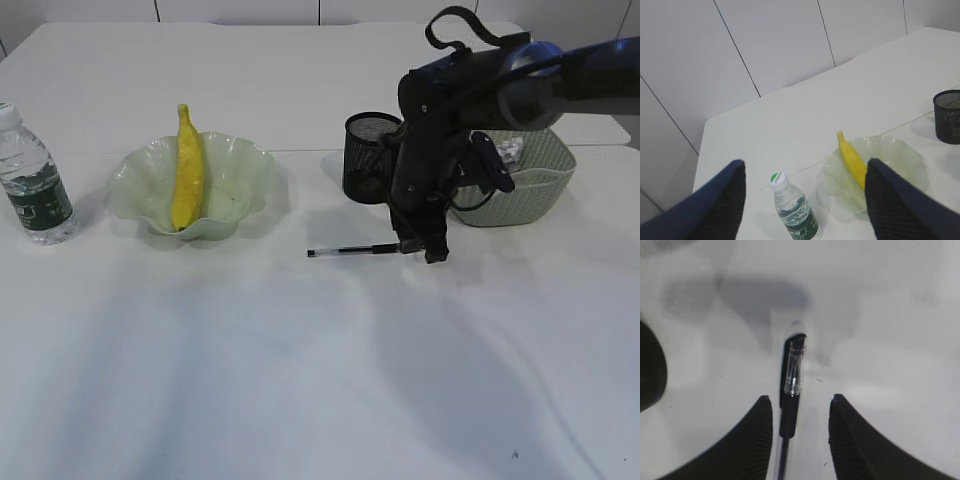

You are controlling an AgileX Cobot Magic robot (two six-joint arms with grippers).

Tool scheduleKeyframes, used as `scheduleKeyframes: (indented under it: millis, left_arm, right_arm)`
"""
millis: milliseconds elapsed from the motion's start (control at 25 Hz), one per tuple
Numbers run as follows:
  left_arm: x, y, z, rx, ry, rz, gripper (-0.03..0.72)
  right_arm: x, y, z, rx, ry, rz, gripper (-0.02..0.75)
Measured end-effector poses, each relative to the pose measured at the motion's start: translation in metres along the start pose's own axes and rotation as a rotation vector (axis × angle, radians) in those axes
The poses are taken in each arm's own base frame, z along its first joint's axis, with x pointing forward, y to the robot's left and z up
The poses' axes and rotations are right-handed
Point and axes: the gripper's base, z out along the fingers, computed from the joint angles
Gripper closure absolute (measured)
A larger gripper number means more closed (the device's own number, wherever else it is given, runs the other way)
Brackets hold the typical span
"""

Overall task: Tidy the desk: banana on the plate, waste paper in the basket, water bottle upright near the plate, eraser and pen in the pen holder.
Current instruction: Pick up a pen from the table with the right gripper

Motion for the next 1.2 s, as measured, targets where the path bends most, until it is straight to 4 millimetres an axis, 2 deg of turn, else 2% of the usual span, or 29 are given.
scheduleKeyframes:
  millis: [200, 480, 760, 1200]
  left_arm:
    - [0.002, -0.001, 0.006, 0.005, 0.019, 0.001, 0.160]
    - [0.004, -0.002, 0.011, 0.011, 0.040, 0.003, 0.160]
    - [0.004, -0.002, 0.011, 0.011, 0.040, 0.003, 0.160]
    - [0.004, -0.002, 0.011, 0.011, 0.040, 0.003, 0.160]
  right_arm:
    - [0.002, -0.002, 0.009, 0.017, 0.007, 0.006, 0.453]
    - [0.001, 0.000, 0.010, -0.004, 0.002, -0.006, 0.453]
    - [0.006, 0.000, 0.025, -0.019, 0.035, 0.011, 0.453]
    - [0.006, 0.000, 0.025, -0.023, 0.037, 0.016, 0.453]
